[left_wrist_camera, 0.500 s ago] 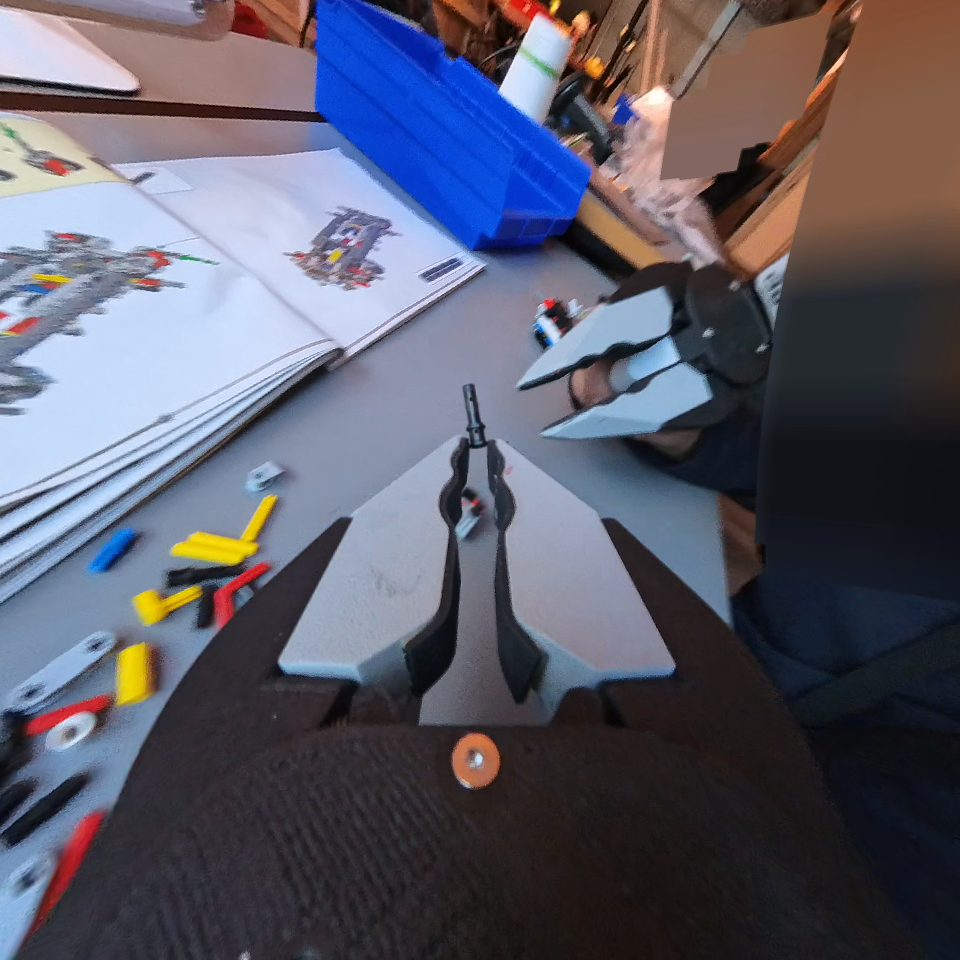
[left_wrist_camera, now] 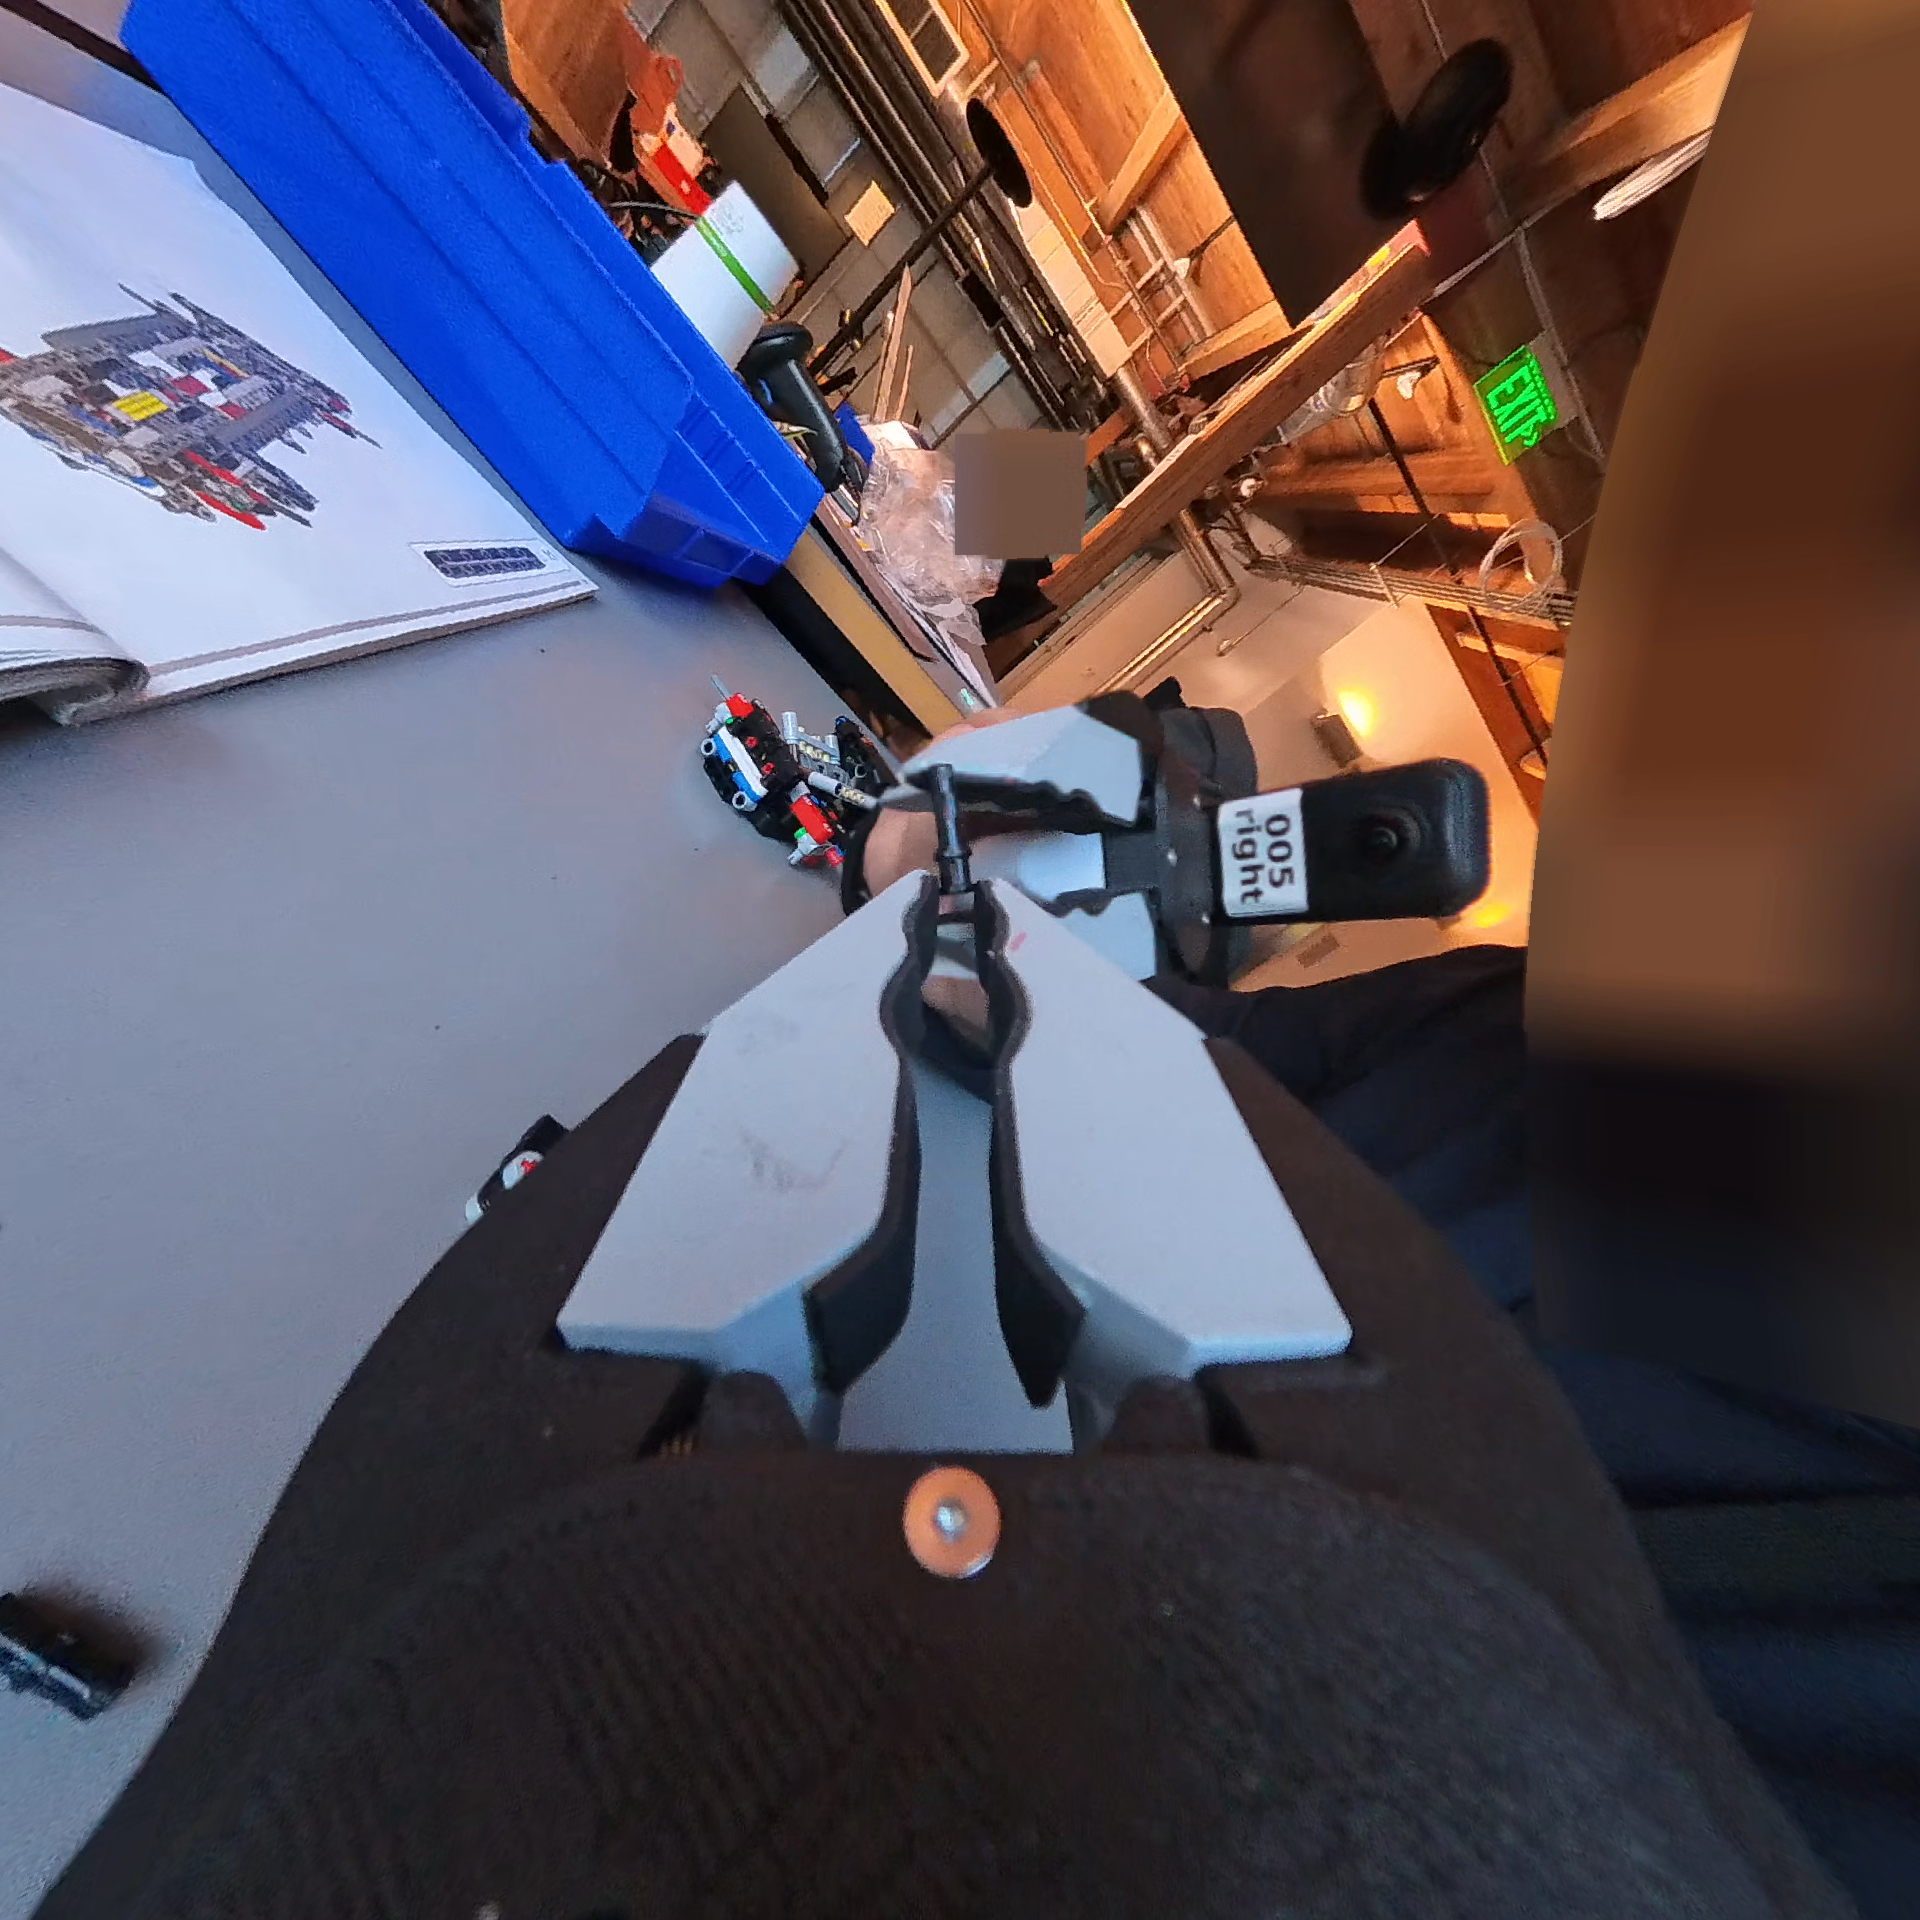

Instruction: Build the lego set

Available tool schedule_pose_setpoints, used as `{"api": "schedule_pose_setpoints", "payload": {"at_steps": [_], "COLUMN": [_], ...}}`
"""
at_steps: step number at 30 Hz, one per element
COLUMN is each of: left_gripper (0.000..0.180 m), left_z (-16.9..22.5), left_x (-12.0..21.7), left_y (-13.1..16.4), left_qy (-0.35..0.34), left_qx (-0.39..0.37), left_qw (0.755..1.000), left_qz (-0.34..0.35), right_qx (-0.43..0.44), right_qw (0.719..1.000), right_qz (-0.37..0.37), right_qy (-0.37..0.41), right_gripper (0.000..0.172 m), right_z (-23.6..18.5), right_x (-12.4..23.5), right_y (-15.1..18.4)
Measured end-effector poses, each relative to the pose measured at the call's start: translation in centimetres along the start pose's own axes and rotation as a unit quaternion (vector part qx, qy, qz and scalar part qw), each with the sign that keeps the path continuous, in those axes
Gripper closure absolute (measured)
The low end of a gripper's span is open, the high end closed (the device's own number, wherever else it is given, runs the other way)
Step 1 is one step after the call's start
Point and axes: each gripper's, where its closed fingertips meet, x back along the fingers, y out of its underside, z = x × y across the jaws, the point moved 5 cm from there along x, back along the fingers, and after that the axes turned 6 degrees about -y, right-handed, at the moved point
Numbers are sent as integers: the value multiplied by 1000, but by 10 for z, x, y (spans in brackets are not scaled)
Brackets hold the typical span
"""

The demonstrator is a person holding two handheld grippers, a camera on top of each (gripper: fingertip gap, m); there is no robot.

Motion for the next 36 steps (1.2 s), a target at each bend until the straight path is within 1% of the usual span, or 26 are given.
{"api": "schedule_pose_setpoints", "payload": {"at_steps": [4, 6, 9, 12, 13, 15, 19, 20, 22, 23, 24, 25, 26, 28, 29, 32, 33, 35, 36], "left_gripper": [176, 176, 176, 176, 176, 176, 175, 176, 176, 176, 171, 160, 151, 142, 138, 140, 141, 142, 147], "left_z": [-2, -2, -1, -2, -3, -5, -5, -6, -11, -14, -16, -20, -27, -44, -48, -46, -47, -53, -56], "left_x": [2, 2, 1, 1, 0, 0, -1, -1, -1, 1, 3, 6, 9, 19, 20, 13, 11, 11, 11], "left_y": [-1, 0, 2, 4, 4, 6, 7, 8, 10, 10, 10, 11, 12, 16, 19, 29, 31, 30, 30], "left_qy": [11, 13, 19, 21, 21, 17, 28, 20, -19, -45, -69, -104, -148, -242, -264, -251, -249, -261, -264], "left_qx": [19, 23, 32, 42, 45, 49, 62, 59, 32, 8, -22, -57, -98, -190, -224, -284, -307, -360, -383], "left_qw": [1000, 1000, 999, 999, 999, 999, 998, 998, 999, 998, 995, 989, 977, 935, 917, 889, 876, 844, 832], "left_qz": [8, 6, 6, 4, 2, -4, -13, -21, -39, -51, -67, -89, -118, -179, -201, -257, -275, -300, -304], "right_qx": [0, -1, -2, 2, 7, 12, 0, -7, -21, -25, -28, -29, -34, -73, -90, -145, -155, -158, -154], "right_qw": [1000, 1000, 1000, 1000, 1000, 1000, 1000, 1000, 998, 997, 996, 994, 991, 979, 973, 956, 952, 948, 947], "right_qz": [-1, 2, 9, 8, 7, -2, 5, 2, -12, -26, -52, -76, -90, -130, -135, -121, -114, -113, -119], "right_qy": [2, 7, 16, 6, 2, -2, -16, -26, -51, -61, -69, -73, -92, -140, -162, -223, -239, -252, -257], "right_gripper": [147, 150, 143, 147, 150, 150, 150, 151, 151, 151, 151, 150, 150, 151, 151, 151, 151, 151, 151], "right_z": [0, 0, 3, 1, -1, -2, -2, -2, -3, -3, -1, 0, -1, -4, -7, -14, -17, -20, -22], "right_x": [-2, -2, 0, -1, -1, -2, 0, -1, -3, -4, -5, -5, -5, -5, -6, -5, -5, -5, -6], "right_y": [-1, -2, -3, -2, -2, 0, 1, 3, 10, 15, 23, 32, 39, 54, 57, 57, 55, 55, 56]}}
